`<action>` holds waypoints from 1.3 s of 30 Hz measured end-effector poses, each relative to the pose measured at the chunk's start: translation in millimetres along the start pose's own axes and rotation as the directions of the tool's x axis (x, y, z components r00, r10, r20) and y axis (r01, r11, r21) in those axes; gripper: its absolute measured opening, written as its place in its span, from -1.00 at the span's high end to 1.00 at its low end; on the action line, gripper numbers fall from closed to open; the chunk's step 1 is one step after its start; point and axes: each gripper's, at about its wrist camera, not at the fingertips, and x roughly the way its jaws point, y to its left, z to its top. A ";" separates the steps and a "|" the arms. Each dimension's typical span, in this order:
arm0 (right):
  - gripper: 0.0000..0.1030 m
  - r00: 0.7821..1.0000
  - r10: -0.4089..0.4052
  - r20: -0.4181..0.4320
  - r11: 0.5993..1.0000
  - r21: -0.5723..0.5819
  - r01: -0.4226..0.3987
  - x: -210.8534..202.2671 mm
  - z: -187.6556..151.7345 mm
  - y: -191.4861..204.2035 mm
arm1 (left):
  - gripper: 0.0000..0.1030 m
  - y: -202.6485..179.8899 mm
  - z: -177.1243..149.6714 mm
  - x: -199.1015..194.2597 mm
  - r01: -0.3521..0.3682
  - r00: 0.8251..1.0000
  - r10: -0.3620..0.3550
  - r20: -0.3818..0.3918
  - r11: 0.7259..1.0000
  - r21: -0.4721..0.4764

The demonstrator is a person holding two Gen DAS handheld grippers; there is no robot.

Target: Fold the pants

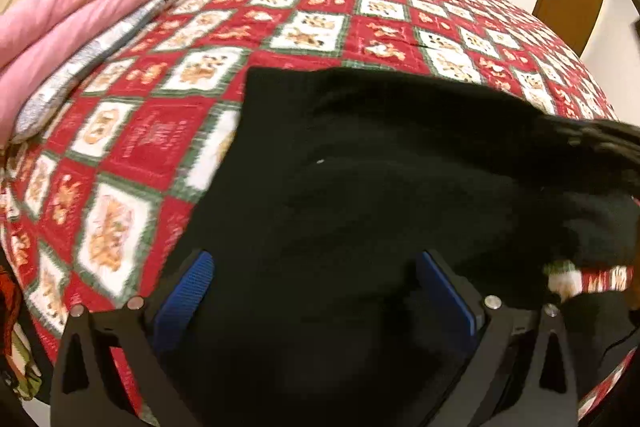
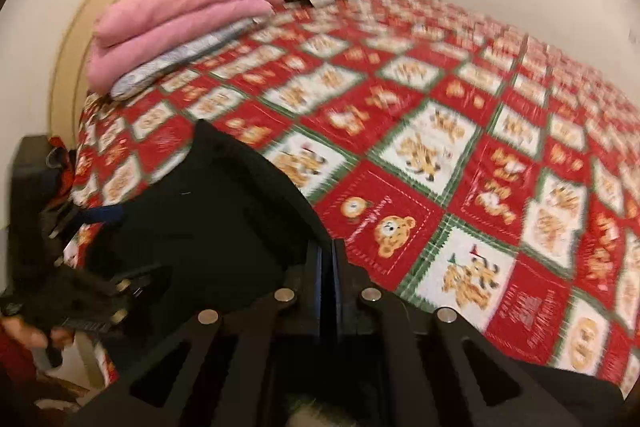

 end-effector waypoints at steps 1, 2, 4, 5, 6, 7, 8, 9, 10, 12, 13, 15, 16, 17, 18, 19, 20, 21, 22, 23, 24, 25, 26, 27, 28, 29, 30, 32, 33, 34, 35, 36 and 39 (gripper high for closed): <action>0.92 1.000 -0.002 0.024 1.000 -0.020 0.003 -14.6 -4.9 11.1 | -1.00 2.7 -3.3 -4.4 -0.007 1.000 0.007 0.011 1.000 0.003; 0.92 0.999 0.001 0.046 0.999 -0.034 0.001 -27.5 -10.6 22.1 | -1.00 4.9 -5.9 -7.4 -0.009 1.000 0.009 0.017 1.000 0.002; 0.93 0.996 0.014 0.087 0.999 -0.048 -0.009 -51.1 -27.1 43.5 | -1.00 11.4 -13.0 -14.3 -0.002 0.999 0.002 0.036 1.000 -0.006; 0.93 0.994 0.029 0.104 0.999 -0.048 -0.024 -62.4 -39.7 56.4 | -1.00 14.0 -16.9 -16.9 0.002 0.999 -0.001 0.040 1.000 -0.008; 0.93 0.993 0.036 0.116 0.998 -0.053 -0.030 -69.9 -51.4 66.8 | -1.00 16.4 -21.7 -19.5 0.004 0.999 -0.004 0.047 1.000 -0.007; 0.93 0.992 0.043 0.122 0.998 -0.061 -0.035 -74.0 -61.9 75.9 | -1.00 18.8 -26.8 -22.4 0.004 0.999 -0.003 0.054 1.000 -0.007; 0.93 0.991 0.051 0.124 0.996 -0.074 -0.042 -76.7 -74.9 87.1 | -1.00 20.5 -30.8 -24.3 0.000 0.998 0.000 0.059 1.000 -0.007; 0.93 0.991 0.058 0.118 0.995 -0.088 -0.048 -77.2 -90.5 98.9 | -1.00 22.7 -35.6 -26.0 -0.007 0.998 0.008 0.061 1.000 -0.008; 0.93 0.992 0.060 0.110 0.995 -0.090 -0.050 -74.8 -100.9 106.3 | -1.00 24.9 -40.7 -27.8 -0.010 0.998 0.010 0.061 1.000 -0.010; 0.93 0.993 0.079 0.085 0.995 -0.073 -0.073 -67.3 -124.7 118.7 | -1.00 30.9 -50.1 -33.2 -0.009 0.998 0.010 0.064 1.000 -0.013; 0.93 0.994 0.081 0.069 0.995 -0.062 -0.076 -59.9 -138.2 124.6 | -1.00 33.4 -53.1 -35.6 -0.012 0.998 0.013 0.066 1.000 -0.014; 0.93 0.996 0.063 0.057 0.996 -0.071 -0.059 -51.4 -153.3 133.1 | -1.00 40.7 -60.4 -43.3 -0.018 0.997 0.019 0.076 1.000 -0.015; 0.93 0.998 0.046 0.050 0.995 -0.090 -0.042 -46.1 -161.1 138.8 | -1.00 43.9 -63.0 -47.0 -0.020 0.996 0.021 0.082 1.000 -0.013; 0.92 0.998 0.035 0.051 0.995 -0.100 -0.030 -42.9 -164.5 141.3 | -1.00 46.7 -65.6 -49.7 -0.022 0.996 0.023 0.087 1.000 -0.012; 0.92 0.998 0.029 0.054 0.994 -0.102 -0.023 -41.3 -167.4 142.1 | -1.00 49.4 -67.9 -52.2 -0.023 0.996 0.024 0.089 1.000 -0.012; 0.92 0.998 0.026 0.060 0.995 -0.098 -0.020 -39.8 -169.4 141.6 | -1.00 52.6 -69.9 -55.6 -0.018 0.995 0.019 0.093 1.000 -0.011; 0.92 0.998 0.029 0.064 0.996 -0.087 -0.024 -39.2 -170.8 140.3 | -1.00 54.8 -72.0 -58.5 -0.014 0.995 0.015 0.098 1.000 -0.011; 0.88 0.997 0.042 0.066 0.997 -0.068 -0.037 -37.9 -171.0 137.1 | -1.00 57.1 -73.9 -61.4 -0.012 0.994 0.013 0.104 1.000 -0.013; 0.87 0.997 0.050 0.065 0.997 -0.059 -0.046 -36.7 -170.6 134.6 | -1.00 60.0 -75.5 -65.3 -0.007 0.994 0.009 0.112 1.000 -0.015; 0.87 0.997 0.049 0.065 0.997 -0.056 -0.046 -36.2 -171.9 135.0 | -1.00 62.9 -76.7 -69.2 0.005 0.993 -0.002 0.122 1.000 -0.017; 0.87 0.997 0.046 0.063 0.997 -0.058 -0.042 -35.2 -172.9 135.7 | -1.00 65.0 -78.5 -72.7 0.017 0.991 -0.014 0.131 1.000 -0.018; 0.87 0.997 0.042 0.059 0.998 -0.059 -0.038 -34.3 -174.0 136.2 | -1.00 66.6 -78.8 -75.3 0.022 0.990 -0.020 0.140 1.000 -0.016; 0.87 0.998 0.034 0.058 0.998 -0.059 -0.031 -34.1 -175.5 137.2 | -1.00 67.5 -78.9 -77.2 0.016 0.989 -0.014 0.147 1.000 -0.015; 0.87 0.998 0.024 0.054 0.998 -0.058 -0.021 -32.9 -176.0 137.8 | -1.00 69.0 -78.9 -78.9 0.006 0.988 -0.004 0.153 1.000 -0.014; 0.87 0.999 0.021 0.050 0.998 -0.057 -0.018 -32.8 -177.1 140.2 | -1.00 71.3 -78.4 -81.3 -0.002 0.987 0.004 0.161 1.000 -0.018; 0.87 0.999 0.018 0.050 0.998 -0.061 -0.015 -32.4 -178.0 140.4 | -1.00 74.5 -77.9 -83.9 0.001 0.985 0.003 0.171 1.000 -0.025; 0.87 0.998 0.015 0.055 0.998 -0.066 -0.012 -32.1 -178.1 141.3 | -1.00 75.7 -78.5 -86.2 0.001 0.984 0.005 0.177 1.000 -0.031; 0.87 0.998 0.019 0.055 0.998 -0.060 -0.015 -32.3 -178.0 140.5 | -1.00 82.8 -78.4 -91.8 -0.016 0.981 0.026 0.194 0.998 -0.053; 0.87 0.998 0.023 0.055 0.998 -0.057 -0.020 -32.3 -178.0 140.0 | -1.00 87.3 -77.6 -94.5 -0.024 0.979 0.037 0.203 0.997 -0.067; 0.87 0.998 0.024 0.055 0.998 -0.060 -0.021 -31.9 -177.8 140.0 | -1.00 89.7 -76.2 -95.8 -0.027 0.978 0.042 0.206 0.997 -0.078; 0.87 0.998 0.019 0.053 0.998 -0.065 -0.016 -31.1 -177.7 140.8 | -1.00 91.1 -74.4 -96.6 -0.028 0.977 0.045 0.210 0.996 -0.086; 0.88 0.999 0.008 0.052 0.997 -0.072 -0.005 -30.0 -177.1 142.2 | -1.00 90.9 -72.4 -97.1 -0.027 0.976 0.045 0.214 0.996 -0.087; 0.91 0.999 -0.024 0.048 0.996 -0.088 0.028 -30.2 -174.4 148.8 | -1.00 81.8 -63.0 -97.4 -0.065 0.970 0.078 0.229 0.996 -0.064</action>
